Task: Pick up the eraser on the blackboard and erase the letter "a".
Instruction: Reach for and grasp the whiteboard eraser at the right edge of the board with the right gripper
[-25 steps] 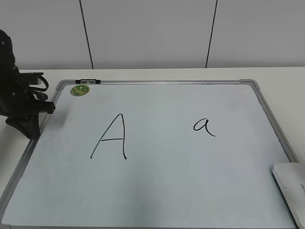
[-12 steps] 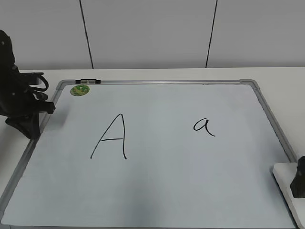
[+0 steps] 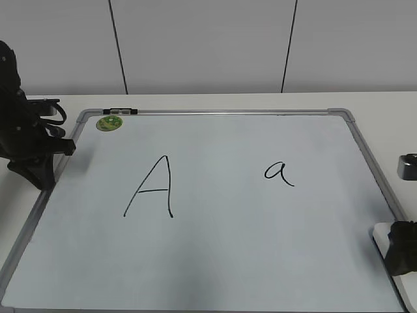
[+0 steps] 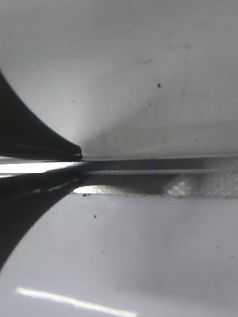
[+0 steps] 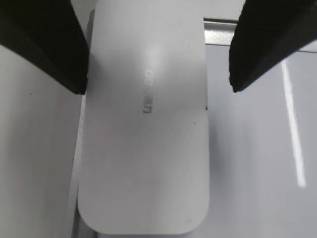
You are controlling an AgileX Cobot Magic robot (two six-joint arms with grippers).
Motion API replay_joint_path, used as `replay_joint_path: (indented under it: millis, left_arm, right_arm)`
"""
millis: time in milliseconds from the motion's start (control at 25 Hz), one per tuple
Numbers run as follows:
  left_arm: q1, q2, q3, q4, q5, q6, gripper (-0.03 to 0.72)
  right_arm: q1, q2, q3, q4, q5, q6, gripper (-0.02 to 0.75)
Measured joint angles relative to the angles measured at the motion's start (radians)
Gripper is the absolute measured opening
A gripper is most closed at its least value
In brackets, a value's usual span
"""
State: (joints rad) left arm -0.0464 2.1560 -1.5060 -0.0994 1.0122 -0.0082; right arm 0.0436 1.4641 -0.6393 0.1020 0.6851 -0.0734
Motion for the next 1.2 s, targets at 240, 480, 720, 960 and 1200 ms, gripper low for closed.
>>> replay_joint_path:
  millis: [240, 480, 720, 960, 1200]
  left_arm:
    - [0.0, 0.0, 0.0, -0.002, 0.0, 0.0, 0.055]
    - [0.0, 0.0, 0.0, -0.002, 0.0, 0.0, 0.06]
    - [0.0, 0.0, 0.0, -0.005, 0.0, 0.0, 0.064]
    - [0.0, 0.0, 0.0, -0.005, 0.0, 0.0, 0.065]
    - [0.0, 0.0, 0.0, -0.006, 0.0, 0.0, 0.066]
  right_arm:
    - [0.0, 0.04, 0.0, 0.0, -0.032, 0.0, 0.661]
    - [0.0, 0.067, 0.0, 0.0, -0.04, 0.0, 0.65]
    - [0.0, 0.072, 0.0, -0.004, -0.043, 0.0, 0.595]
    - [0.0, 0.072, 0.0, -0.006, -0.043, 0.0, 0.533]
    - [0.0, 0.072, 0.0, -0.006, -0.043, 0.0, 0.531]
